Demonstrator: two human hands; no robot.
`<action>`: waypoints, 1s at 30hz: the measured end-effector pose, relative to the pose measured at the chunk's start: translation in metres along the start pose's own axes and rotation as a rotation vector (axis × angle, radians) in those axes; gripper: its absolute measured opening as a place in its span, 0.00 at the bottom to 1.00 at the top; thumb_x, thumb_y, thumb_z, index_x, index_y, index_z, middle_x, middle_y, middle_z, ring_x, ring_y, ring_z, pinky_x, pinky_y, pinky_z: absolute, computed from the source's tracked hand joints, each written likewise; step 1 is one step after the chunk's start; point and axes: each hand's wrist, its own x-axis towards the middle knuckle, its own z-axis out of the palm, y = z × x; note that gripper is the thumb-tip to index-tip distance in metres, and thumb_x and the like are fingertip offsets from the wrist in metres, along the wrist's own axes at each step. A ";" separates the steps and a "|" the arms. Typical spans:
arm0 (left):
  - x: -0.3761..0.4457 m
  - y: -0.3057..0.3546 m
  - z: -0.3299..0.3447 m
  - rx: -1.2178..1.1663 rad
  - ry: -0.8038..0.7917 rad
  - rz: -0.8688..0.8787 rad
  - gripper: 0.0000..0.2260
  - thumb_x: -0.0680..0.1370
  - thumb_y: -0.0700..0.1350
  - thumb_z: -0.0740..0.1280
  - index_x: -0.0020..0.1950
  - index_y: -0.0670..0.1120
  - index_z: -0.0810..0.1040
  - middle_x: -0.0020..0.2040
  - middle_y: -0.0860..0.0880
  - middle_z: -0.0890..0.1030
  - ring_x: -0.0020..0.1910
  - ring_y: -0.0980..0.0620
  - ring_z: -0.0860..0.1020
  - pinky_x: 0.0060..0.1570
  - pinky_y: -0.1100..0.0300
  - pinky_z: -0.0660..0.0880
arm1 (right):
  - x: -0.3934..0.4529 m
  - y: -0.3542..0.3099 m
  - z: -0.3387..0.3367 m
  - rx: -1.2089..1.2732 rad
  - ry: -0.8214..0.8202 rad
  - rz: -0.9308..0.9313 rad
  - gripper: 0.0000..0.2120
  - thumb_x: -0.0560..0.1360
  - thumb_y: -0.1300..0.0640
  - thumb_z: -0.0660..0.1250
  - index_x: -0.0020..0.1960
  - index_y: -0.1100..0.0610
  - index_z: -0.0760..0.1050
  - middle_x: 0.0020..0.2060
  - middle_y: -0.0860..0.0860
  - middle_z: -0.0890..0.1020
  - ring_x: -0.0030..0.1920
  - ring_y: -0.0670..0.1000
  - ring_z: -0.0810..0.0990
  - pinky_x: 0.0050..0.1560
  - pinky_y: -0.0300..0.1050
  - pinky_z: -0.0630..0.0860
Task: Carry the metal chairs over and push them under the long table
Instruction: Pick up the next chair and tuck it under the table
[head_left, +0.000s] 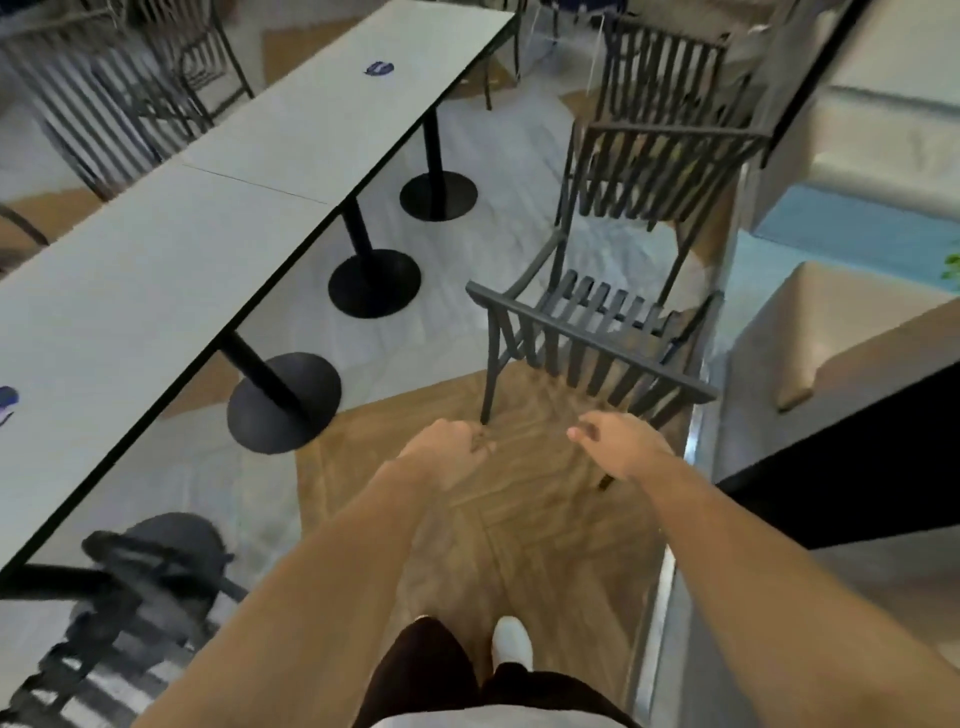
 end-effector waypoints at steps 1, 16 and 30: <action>0.017 0.011 -0.005 0.018 -0.009 0.026 0.22 0.84 0.60 0.58 0.70 0.49 0.77 0.64 0.46 0.81 0.64 0.42 0.78 0.62 0.52 0.74 | 0.008 0.010 -0.008 0.023 0.014 0.015 0.28 0.82 0.35 0.55 0.75 0.49 0.69 0.70 0.53 0.76 0.68 0.57 0.74 0.66 0.55 0.73; 0.275 0.054 -0.069 0.185 -0.054 0.330 0.22 0.84 0.57 0.60 0.77 0.52 0.70 0.72 0.47 0.74 0.71 0.44 0.71 0.66 0.50 0.69 | 0.165 0.076 -0.069 0.208 0.042 0.214 0.31 0.80 0.35 0.61 0.78 0.48 0.63 0.73 0.52 0.71 0.71 0.57 0.71 0.67 0.55 0.72; 0.392 0.027 -0.066 0.488 -0.232 0.362 0.18 0.81 0.47 0.62 0.72 0.52 0.72 0.65 0.48 0.78 0.63 0.44 0.77 0.65 0.46 0.71 | 0.246 0.087 -0.042 0.107 -0.196 0.307 0.26 0.76 0.39 0.68 0.71 0.47 0.72 0.60 0.50 0.80 0.59 0.55 0.79 0.59 0.53 0.77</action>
